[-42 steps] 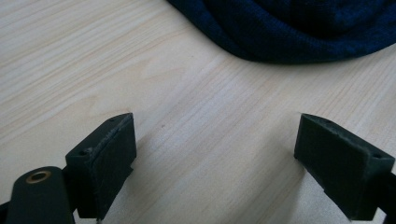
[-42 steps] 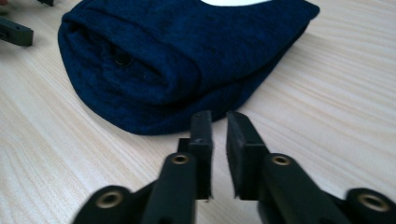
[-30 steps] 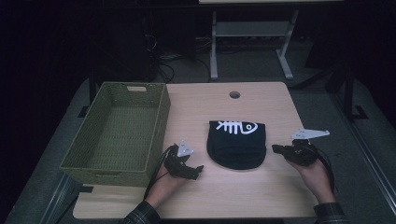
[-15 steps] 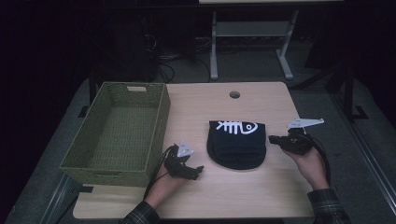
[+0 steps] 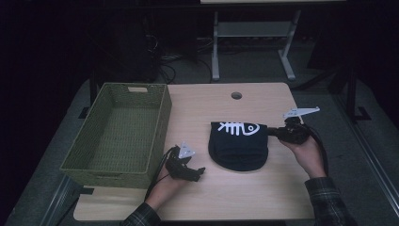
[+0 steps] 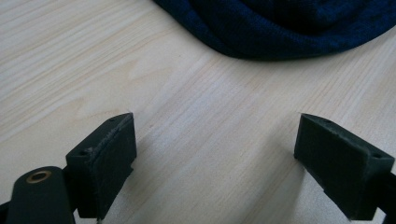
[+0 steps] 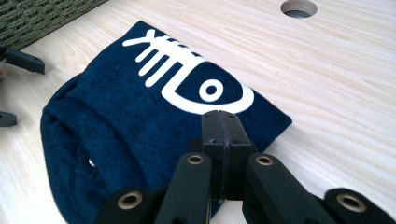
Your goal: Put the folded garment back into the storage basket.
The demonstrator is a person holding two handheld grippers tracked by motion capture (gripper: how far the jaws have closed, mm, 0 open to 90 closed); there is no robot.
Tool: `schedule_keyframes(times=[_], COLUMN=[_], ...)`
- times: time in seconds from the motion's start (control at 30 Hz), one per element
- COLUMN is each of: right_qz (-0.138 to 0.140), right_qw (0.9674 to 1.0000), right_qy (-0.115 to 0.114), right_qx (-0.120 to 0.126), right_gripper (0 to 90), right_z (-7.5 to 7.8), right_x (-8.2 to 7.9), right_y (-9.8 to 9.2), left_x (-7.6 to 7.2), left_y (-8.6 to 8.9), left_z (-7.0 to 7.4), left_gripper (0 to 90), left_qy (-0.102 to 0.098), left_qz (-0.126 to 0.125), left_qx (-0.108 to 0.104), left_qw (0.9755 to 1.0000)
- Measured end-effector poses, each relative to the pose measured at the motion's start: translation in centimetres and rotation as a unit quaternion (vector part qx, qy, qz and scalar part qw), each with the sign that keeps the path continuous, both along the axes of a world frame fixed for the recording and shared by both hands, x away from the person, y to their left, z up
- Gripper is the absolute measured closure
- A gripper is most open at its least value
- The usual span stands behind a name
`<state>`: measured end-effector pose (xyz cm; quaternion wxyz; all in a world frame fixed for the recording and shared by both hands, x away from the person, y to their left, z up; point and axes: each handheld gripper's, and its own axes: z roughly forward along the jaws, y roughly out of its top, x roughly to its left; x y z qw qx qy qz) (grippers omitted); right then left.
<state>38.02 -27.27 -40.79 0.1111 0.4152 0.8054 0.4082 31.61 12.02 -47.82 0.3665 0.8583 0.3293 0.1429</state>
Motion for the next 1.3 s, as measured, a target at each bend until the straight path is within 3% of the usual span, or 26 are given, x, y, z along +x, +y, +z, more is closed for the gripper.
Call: schedule_keyframes(times=[0.13, 0.63, 0.87, 1.07, 1.3], right_qz=[0.002, -0.008, -0.02, -0.027, -0.022], right_qw=[1.0, 0.9997, 0.999, 0.9981, 0.9978], right_qy=[-0.003, 0.005, 0.022, 0.04, 0.052], right_qx=[0.004, -0.021, -0.034, -0.038, -0.035], right_gripper=[90.0, 90.0, 90.0, 90.0, 90.0], right_z=[0.1, 0.0, -1.1, -3.0, -3.9], right_x=[0.9, 5.4, 7.4, 8.5, 8.6], right_y=[0.2, 2.3, 2.2, 1.5, 0.7], left_x=[0.0, 0.0, 0.0, 0.0, 0.0], left_y=[0.0, 0.0, 0.0, 0.0, 0.0], left_z=[0.0, 0.1, 0.1, 0.1, 0.1], left_gripper=[12.0, 12.1, 12.0, 12.1, 12.0], left_qy=[0.002, 0.002, 0.002, 0.002, 0.002], left_qz=[-0.001, 0.0, 0.001, 0.001, 0.0], left_qx=[0.003, 0.002, 0.002, 0.002, 0.002], left_qw=[1.0, 1.0, 1.0, 1.0, 1.0])
